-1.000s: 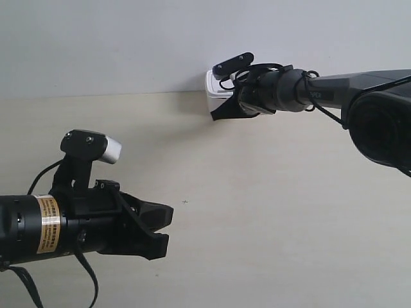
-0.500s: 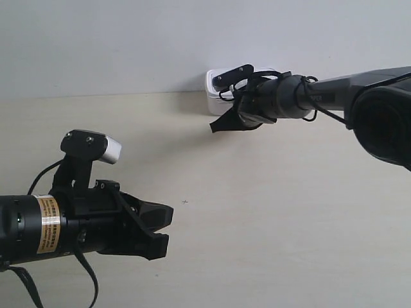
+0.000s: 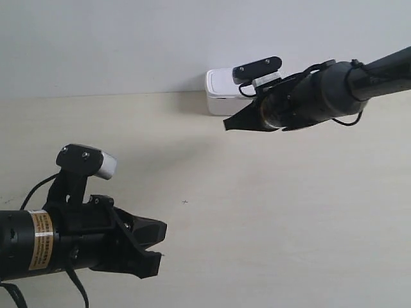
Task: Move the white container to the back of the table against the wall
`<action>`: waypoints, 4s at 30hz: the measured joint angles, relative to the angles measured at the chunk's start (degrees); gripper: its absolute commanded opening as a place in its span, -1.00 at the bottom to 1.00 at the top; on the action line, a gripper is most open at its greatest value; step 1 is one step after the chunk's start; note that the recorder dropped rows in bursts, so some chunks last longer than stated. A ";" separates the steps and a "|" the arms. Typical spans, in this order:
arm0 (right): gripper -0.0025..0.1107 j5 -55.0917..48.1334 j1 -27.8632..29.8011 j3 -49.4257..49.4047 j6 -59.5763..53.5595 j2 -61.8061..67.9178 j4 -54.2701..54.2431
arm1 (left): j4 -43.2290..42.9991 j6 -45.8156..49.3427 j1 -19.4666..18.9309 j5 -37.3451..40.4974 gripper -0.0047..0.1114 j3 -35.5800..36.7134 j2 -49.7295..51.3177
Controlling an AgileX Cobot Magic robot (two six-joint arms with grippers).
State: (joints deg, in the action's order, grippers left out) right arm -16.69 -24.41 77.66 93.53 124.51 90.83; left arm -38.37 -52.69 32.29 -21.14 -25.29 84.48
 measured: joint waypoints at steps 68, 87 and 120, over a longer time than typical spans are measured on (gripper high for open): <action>-0.96 -8.24 -36.17 -76.43 27.51 -100.53 3.80 | 11.88 7.77 0.00 -13.36 -0.92 25.04 -21.20; -0.96 3.10 -36.17 -77.40 26.44 -124.17 3.49 | 2.56 -3.47 0.00 3.87 -0.92 25.08 -48.52; -0.96 -0.35 -36.17 -77.40 26.44 -124.17 8.67 | -17.78 -13.50 0.00 2.55 -0.92 25.08 -77.97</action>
State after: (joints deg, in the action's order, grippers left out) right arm -17.04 -60.58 0.26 119.97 0.33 99.50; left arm -56.15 -66.20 32.29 -18.59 -0.21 6.51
